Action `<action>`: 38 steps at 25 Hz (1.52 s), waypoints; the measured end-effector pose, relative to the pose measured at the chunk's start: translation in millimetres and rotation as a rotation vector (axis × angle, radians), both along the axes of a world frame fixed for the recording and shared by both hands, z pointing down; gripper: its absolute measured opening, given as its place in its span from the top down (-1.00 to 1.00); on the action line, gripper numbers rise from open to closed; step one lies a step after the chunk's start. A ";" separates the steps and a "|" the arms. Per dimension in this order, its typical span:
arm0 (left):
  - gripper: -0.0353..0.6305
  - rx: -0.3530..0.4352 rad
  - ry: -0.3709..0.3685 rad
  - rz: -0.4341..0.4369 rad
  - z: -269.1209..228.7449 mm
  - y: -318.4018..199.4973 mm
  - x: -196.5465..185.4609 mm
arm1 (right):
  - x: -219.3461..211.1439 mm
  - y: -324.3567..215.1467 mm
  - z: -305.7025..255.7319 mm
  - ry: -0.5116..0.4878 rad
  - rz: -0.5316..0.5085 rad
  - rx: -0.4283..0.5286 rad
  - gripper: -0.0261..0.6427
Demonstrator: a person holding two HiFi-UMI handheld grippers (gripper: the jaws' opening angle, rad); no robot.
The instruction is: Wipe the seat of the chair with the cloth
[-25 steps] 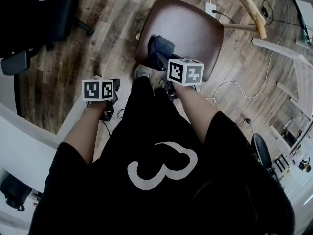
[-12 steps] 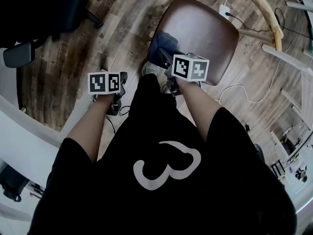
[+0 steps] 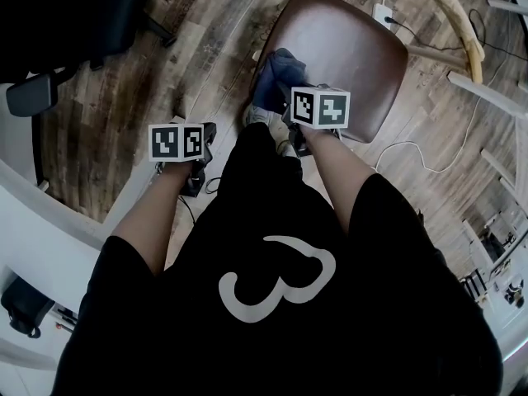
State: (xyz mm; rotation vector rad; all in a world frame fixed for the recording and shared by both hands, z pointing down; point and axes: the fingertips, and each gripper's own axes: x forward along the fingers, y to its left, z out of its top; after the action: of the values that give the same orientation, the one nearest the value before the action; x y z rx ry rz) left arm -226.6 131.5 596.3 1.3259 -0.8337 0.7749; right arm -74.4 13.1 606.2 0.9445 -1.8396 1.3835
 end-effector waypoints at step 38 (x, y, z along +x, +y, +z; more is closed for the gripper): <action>0.85 0.019 -0.004 0.238 -5.0 20.0 129.5 | 213.6 81.7 6.2 0.216 0.007 0.009 0.77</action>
State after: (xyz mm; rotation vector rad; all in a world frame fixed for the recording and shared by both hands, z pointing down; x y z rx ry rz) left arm -97.1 151.5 591.4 1.4571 -0.6953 0.9578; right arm 139.2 94.8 612.3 1.0621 -1.6830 1.2263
